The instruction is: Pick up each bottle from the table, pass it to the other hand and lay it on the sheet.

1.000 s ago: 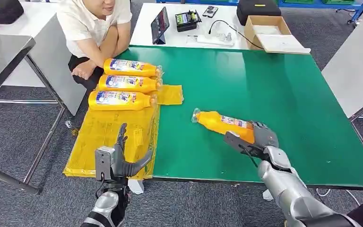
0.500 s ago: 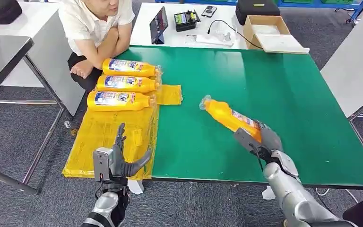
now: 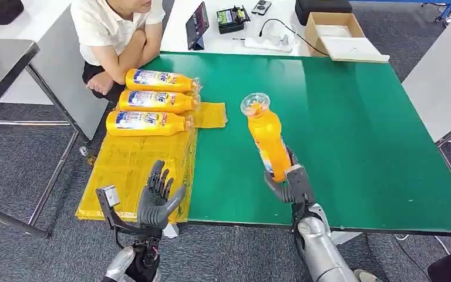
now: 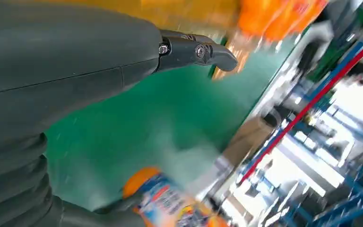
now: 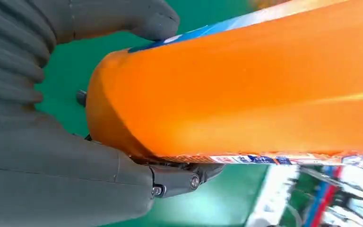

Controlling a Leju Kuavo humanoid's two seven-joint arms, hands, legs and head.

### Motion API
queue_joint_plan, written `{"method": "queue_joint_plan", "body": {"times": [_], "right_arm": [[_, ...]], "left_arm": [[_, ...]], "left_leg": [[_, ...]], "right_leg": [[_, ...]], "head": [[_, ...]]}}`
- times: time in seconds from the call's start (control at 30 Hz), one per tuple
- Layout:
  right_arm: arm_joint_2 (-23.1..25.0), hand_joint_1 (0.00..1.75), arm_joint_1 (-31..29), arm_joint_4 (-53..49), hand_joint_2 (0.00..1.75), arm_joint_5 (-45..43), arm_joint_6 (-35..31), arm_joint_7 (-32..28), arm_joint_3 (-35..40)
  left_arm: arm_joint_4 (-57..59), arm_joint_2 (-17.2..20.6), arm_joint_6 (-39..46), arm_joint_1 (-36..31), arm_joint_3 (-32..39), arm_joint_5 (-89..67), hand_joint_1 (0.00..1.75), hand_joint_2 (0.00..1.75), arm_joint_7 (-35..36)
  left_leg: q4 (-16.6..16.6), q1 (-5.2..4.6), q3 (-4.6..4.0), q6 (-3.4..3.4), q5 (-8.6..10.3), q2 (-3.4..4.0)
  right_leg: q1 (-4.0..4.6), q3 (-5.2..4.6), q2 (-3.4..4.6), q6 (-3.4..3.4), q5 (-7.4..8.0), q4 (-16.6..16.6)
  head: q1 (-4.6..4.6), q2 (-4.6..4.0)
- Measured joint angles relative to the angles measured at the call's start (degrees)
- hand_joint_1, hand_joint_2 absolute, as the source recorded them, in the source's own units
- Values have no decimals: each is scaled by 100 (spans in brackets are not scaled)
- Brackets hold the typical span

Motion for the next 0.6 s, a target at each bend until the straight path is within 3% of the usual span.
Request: {"method": "queue_joint_plan", "body": {"times": [0.33,0.6], "right_arm": [[158,175,20,-154,175,281,-225,-2,874],[409,175,-93,142,175,861,-496,77,1723]], "left_arm": [[-461,171,-306,2,-540,-119,0,175,-54],[-652,173,459,-113,-798,-1082,0,175,-419]], "left_leg": [[0,1,-23,0,0,-9],[0,2,-27,0,1,-9]], "right_leg": [[1,-22,-3,0,0,0],[1,-27,-3,-1,-1,2]], "head": [[0,0],[0,0]]}}
